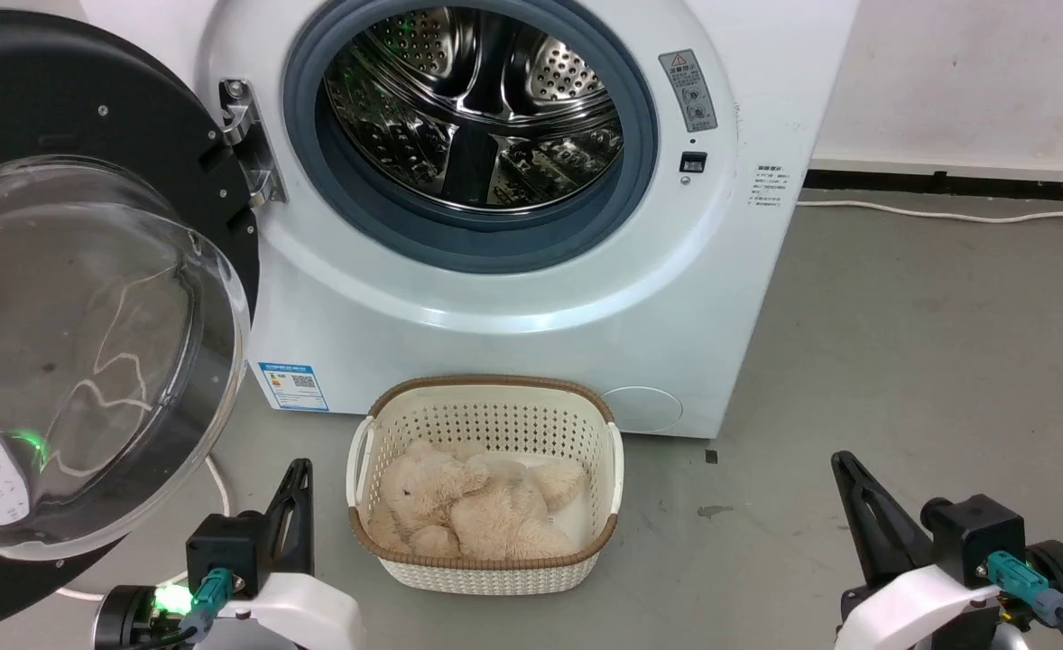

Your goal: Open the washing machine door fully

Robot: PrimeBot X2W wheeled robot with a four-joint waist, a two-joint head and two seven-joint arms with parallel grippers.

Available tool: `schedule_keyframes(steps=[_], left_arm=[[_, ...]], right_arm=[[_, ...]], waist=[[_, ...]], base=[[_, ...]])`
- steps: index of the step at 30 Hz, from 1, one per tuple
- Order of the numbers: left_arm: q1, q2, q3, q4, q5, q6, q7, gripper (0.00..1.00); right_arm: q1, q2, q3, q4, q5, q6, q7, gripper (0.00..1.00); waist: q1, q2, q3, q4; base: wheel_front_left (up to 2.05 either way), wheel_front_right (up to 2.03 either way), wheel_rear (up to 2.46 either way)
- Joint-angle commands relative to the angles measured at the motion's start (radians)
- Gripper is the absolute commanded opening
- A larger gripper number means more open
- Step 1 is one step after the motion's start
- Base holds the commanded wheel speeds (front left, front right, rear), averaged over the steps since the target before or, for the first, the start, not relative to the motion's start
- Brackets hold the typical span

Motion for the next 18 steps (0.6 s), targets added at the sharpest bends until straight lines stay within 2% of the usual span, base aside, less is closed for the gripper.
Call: schedule_keyframes(steps=[1, 18], left_arm=[[-0.016, 0.000, 0.000, -0.004, 0.009, -0.004, 0.000, 0.00], [-0.016, 0.000, 0.000, -0.004, 0.009, -0.004, 0.000, 0.00]], right_arm=[[-0.011, 0.001, 0.000, 0.001, -0.008, -0.001, 0.001, 0.00], [-0.011, 0.001, 0.000, 0.001, -0.008, -0.001, 0.001, 0.00]], waist=[[0.0000, -0.0001, 0.000, 0.000], [0.0000, -0.0001, 0.000, 0.000]], base=[[0.00, 0.00, 0.00], [0.00, 0.00, 0.00]])
